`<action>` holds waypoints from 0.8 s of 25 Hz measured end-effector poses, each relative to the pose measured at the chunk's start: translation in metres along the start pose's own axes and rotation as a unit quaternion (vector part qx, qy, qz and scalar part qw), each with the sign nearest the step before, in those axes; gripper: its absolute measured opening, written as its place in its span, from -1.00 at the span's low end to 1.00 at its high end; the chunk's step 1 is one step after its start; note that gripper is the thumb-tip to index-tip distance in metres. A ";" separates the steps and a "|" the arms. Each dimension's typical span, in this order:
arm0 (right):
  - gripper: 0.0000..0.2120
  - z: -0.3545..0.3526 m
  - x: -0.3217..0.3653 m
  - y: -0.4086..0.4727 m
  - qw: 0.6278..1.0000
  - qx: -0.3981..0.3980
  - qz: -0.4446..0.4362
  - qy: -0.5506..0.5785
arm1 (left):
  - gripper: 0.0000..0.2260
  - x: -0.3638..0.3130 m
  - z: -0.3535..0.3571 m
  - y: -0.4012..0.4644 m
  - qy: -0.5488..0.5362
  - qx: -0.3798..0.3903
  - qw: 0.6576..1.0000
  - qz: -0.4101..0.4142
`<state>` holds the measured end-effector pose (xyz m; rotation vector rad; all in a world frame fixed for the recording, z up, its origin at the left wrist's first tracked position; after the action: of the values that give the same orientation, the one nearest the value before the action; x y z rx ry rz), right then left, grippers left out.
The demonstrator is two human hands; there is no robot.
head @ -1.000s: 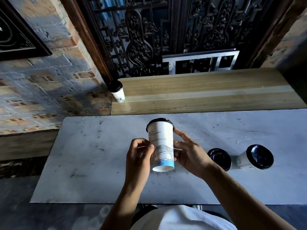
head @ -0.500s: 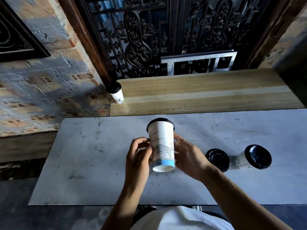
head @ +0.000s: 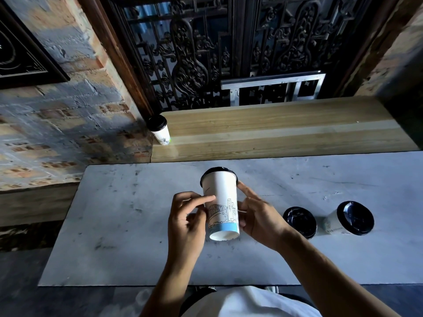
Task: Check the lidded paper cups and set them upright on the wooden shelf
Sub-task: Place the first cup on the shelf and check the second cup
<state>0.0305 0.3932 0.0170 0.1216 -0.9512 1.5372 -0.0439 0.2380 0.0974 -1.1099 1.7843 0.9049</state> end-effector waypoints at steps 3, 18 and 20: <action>-0.38 -0.001 0.001 -0.002 1.000 -0.005 -0.001 -0.007 | -0.57 0.002 0.001 0.002 -0.004 0.004 1.000 -0.005; -0.53 0.007 0.011 -0.002 0.996 0.077 -0.041 -0.034 | -0.88 0.030 0.014 -0.004 -0.065 0.020 0.985 -0.161; -0.70 0.008 0.013 -0.003 0.996 0.070 -0.043 -0.040 | -0.86 0.031 0.013 -0.004 -0.062 0.016 0.986 -0.153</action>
<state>0.0264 0.3981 0.0309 0.3221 -0.8888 1.5276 -0.0453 0.2380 0.0635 -1.2388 1.4730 0.7398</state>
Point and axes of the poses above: each hand's wrist, its own y-axis towards the middle knuckle, its own z-axis out of the palm, x = y × z, the point moved 8 cm from there along y, towards the middle knuckle, and after that the axes turned 8 degrees about y, right-handed, at the moved point
